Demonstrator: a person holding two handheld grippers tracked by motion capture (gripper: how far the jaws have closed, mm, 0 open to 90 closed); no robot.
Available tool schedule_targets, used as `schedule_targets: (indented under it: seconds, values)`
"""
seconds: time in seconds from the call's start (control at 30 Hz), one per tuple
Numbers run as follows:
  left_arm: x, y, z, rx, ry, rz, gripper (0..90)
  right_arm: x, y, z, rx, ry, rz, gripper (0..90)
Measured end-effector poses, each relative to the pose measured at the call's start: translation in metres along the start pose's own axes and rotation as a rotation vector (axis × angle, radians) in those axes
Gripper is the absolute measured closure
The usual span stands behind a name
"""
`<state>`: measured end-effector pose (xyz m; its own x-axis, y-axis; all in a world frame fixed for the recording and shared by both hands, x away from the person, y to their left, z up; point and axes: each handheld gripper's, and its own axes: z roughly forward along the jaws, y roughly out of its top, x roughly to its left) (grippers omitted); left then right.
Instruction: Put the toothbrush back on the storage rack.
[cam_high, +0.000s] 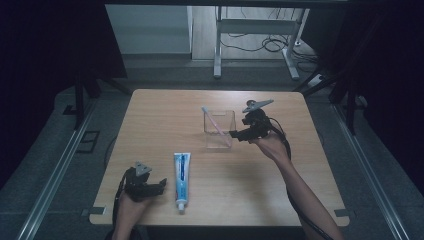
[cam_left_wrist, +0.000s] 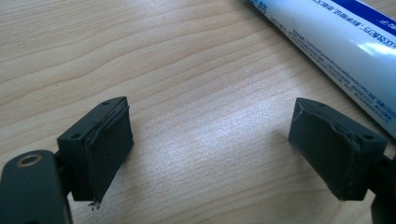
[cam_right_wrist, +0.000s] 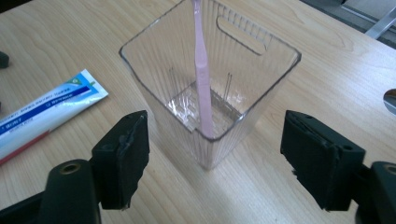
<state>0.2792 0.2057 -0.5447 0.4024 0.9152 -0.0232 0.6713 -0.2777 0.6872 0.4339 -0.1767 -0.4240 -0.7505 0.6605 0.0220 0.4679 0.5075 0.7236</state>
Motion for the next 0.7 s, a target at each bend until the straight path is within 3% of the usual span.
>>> schedule_targets:
  seconds: [0.7]
  values:
    - [0.000,0.000,0.000,0.000,0.001,-0.005,13.4,0.009,-0.035,-0.023,0.015,-0.012,-0.040,12.1]
